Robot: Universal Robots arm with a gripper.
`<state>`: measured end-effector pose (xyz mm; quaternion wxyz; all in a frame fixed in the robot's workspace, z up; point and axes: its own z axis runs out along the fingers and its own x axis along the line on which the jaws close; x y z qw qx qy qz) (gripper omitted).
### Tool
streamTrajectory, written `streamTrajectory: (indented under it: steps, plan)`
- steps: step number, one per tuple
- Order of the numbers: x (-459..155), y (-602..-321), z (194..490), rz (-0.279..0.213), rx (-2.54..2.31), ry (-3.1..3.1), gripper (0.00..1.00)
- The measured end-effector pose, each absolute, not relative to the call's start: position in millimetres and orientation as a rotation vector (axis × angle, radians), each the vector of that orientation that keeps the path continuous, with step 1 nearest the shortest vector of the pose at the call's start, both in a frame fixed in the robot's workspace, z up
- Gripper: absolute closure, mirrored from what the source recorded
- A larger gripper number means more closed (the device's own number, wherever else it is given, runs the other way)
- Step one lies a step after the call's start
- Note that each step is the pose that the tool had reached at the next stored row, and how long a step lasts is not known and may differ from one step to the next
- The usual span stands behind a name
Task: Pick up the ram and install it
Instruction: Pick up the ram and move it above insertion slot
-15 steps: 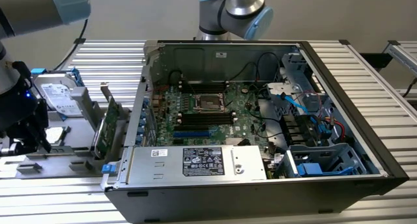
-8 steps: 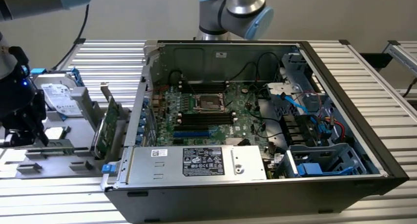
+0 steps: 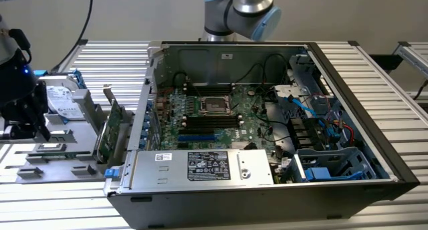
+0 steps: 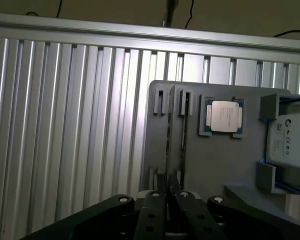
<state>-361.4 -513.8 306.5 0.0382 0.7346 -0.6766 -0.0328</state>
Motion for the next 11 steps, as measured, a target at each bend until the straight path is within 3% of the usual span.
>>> streamTrajectory:
  steps: [11]
  plan:
    - [-344.4, -504.7, 327.8, -0.103, 2.253, -2.074, 0.86]
